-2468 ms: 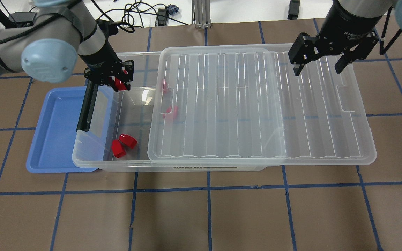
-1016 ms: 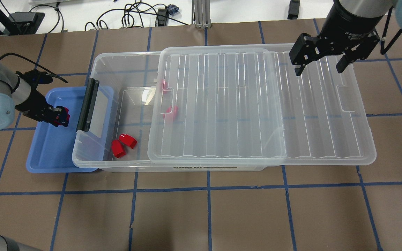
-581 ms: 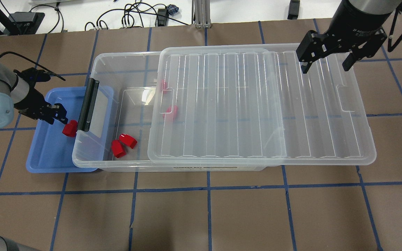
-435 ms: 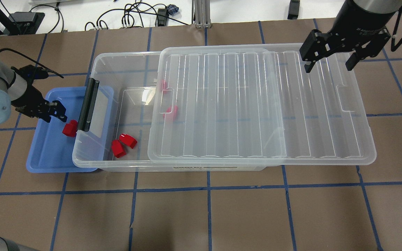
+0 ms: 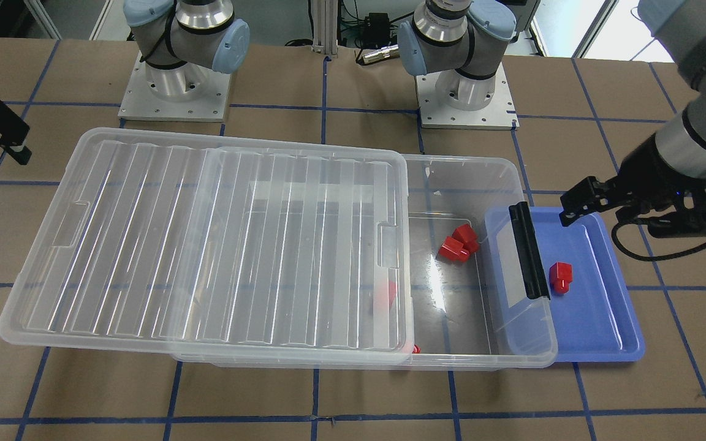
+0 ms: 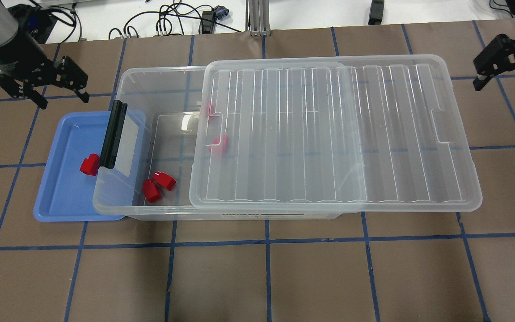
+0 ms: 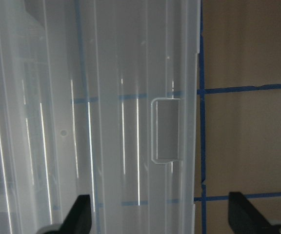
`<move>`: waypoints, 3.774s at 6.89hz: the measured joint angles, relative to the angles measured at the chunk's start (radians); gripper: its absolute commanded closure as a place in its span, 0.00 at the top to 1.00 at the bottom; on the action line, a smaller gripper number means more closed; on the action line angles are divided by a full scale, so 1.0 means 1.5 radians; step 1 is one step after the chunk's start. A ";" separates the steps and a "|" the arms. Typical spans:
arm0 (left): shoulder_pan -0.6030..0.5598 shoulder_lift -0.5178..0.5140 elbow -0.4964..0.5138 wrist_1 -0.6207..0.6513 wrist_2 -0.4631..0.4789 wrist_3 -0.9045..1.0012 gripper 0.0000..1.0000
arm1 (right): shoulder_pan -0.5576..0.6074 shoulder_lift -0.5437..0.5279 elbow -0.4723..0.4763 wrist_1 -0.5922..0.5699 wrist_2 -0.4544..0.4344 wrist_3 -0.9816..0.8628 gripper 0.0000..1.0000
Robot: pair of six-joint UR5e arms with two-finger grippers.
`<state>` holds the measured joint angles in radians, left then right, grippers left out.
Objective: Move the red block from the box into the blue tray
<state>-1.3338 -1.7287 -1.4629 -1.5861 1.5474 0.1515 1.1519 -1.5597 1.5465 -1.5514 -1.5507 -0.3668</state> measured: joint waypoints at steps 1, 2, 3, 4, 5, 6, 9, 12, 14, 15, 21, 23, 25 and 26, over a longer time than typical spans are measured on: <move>-0.058 0.016 0.014 -0.013 0.003 -0.065 1.00 | -0.026 0.002 0.033 -0.051 -0.010 -0.040 1.00; -0.104 0.033 0.015 -0.017 0.003 -0.112 1.00 | -0.036 0.002 0.082 -0.115 -0.023 -0.066 1.00; -0.132 0.047 0.006 -0.020 0.004 -0.138 1.00 | -0.040 0.002 0.132 -0.175 -0.028 -0.076 1.00; -0.144 0.064 -0.012 -0.020 0.004 -0.147 1.00 | -0.041 0.005 0.168 -0.224 -0.031 -0.079 1.00; -0.146 0.080 -0.026 -0.017 0.004 -0.148 1.00 | -0.042 0.013 0.187 -0.258 -0.032 -0.081 1.00; -0.144 0.090 -0.025 -0.018 0.004 -0.148 1.00 | -0.042 0.023 0.195 -0.274 -0.033 -0.081 1.00; -0.145 0.092 0.013 -0.064 0.030 -0.140 1.00 | -0.037 0.035 0.218 -0.285 -0.028 -0.079 1.00; -0.146 0.098 0.016 -0.059 0.036 -0.111 1.00 | -0.009 0.036 0.223 -0.284 -0.025 -0.073 1.00; -0.144 0.100 0.015 -0.058 0.033 -0.109 1.00 | 0.027 0.042 0.223 -0.289 -0.023 -0.071 1.00; -0.141 0.093 0.013 -0.060 0.033 -0.110 1.00 | 0.044 0.043 0.223 -0.291 -0.018 -0.068 1.00; -0.142 0.089 0.012 -0.059 0.035 -0.112 1.00 | 0.184 0.043 0.221 -0.299 0.004 0.052 1.00; -0.142 0.090 0.011 -0.058 0.034 -0.112 1.00 | 0.211 0.044 0.222 -0.312 0.005 0.076 1.00; -0.142 0.091 0.010 -0.058 0.034 -0.112 1.00 | 0.214 0.045 0.216 -0.316 0.003 0.077 1.00; -0.142 0.091 0.010 -0.058 0.034 -0.112 1.00 | 0.209 0.045 0.209 -0.315 0.003 0.075 1.00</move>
<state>-1.5468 -1.5919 -1.4480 -1.6736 1.5977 -0.0169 1.4661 -1.4922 1.8597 -2.0238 -1.5460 -0.2542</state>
